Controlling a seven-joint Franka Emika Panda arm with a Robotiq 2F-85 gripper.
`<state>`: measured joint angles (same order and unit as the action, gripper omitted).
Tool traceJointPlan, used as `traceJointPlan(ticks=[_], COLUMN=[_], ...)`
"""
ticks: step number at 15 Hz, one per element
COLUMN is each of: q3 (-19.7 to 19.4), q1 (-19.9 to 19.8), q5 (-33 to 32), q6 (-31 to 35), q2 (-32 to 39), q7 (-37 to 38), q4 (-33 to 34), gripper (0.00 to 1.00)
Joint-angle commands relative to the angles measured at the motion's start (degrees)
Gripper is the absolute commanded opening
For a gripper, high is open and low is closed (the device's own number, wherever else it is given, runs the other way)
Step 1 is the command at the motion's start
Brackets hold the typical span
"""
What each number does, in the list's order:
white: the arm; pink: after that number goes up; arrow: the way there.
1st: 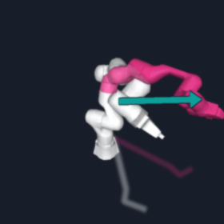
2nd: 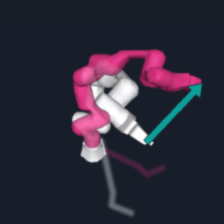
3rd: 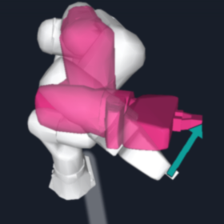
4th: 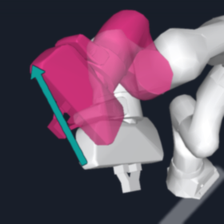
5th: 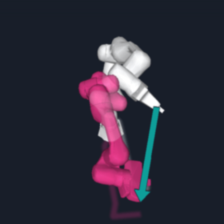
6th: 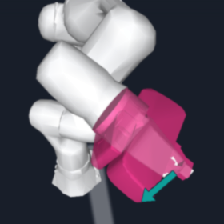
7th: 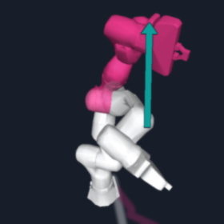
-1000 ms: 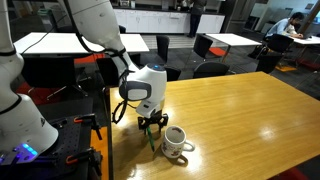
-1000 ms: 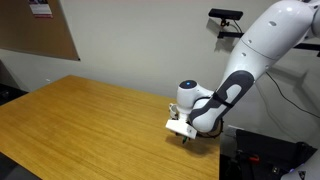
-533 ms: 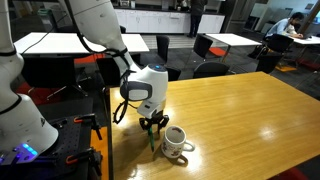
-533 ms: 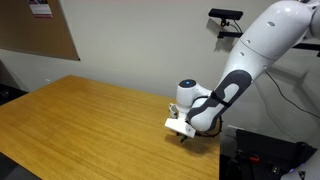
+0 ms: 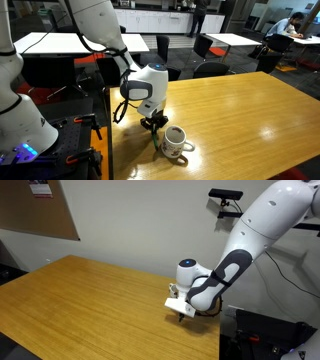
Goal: Put the pen into the mug.
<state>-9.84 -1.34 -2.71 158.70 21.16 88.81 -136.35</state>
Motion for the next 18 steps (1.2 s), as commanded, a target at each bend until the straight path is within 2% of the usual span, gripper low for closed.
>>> traceJointPlan(ticks=[1, 7, 11, 18], q3=[-2.6, -7.8, -10.5, -9.8], q1=[3.0, 8.6, 11.3, 10.7], q5=[-0.1, -4.5, -10.2, -22.4], q6=[-1.1, -2.3, -3.8, -9.5], q2=[-1.3, -4.5, -6.7, -11.4], q7=[0.1, 3.7, 8.5, 19.5], q4=[-0.6, -2.2, -2.7, -2.6], gripper=[0.03, 0.03, 0.03, 0.03])
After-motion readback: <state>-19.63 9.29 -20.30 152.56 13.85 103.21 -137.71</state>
